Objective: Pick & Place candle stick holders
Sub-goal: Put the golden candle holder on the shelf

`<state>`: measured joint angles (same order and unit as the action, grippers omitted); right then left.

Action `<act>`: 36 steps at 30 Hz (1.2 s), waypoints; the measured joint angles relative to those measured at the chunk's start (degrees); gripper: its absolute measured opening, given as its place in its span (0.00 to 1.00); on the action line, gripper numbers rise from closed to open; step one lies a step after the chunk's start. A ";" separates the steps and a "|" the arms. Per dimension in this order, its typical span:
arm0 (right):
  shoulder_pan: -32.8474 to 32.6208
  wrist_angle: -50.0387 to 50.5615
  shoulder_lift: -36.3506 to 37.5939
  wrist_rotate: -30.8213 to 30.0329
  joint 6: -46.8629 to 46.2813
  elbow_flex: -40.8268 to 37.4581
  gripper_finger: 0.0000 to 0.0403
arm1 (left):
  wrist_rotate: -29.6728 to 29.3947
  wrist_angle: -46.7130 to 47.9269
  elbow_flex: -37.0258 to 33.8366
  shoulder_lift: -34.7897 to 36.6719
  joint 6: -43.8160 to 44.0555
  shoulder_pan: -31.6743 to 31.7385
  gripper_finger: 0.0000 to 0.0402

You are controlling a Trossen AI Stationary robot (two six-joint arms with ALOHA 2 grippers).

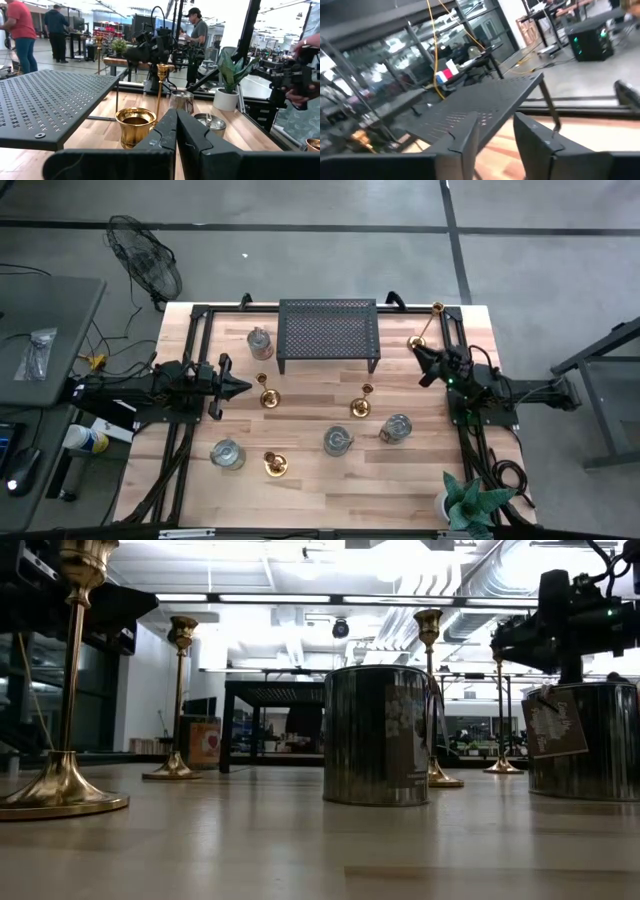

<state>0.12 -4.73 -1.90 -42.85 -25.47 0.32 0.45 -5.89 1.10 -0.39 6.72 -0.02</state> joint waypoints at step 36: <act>20.18 2.36 -31.26 -15.75 -0.40 11.17 0.49 | 0.01 0.00 0.00 -0.01 0.00 -0.01 0.00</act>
<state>20.30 -2.37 -33.16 -58.60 -25.87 11.49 0.46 -5.89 1.10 -0.40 6.72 -0.03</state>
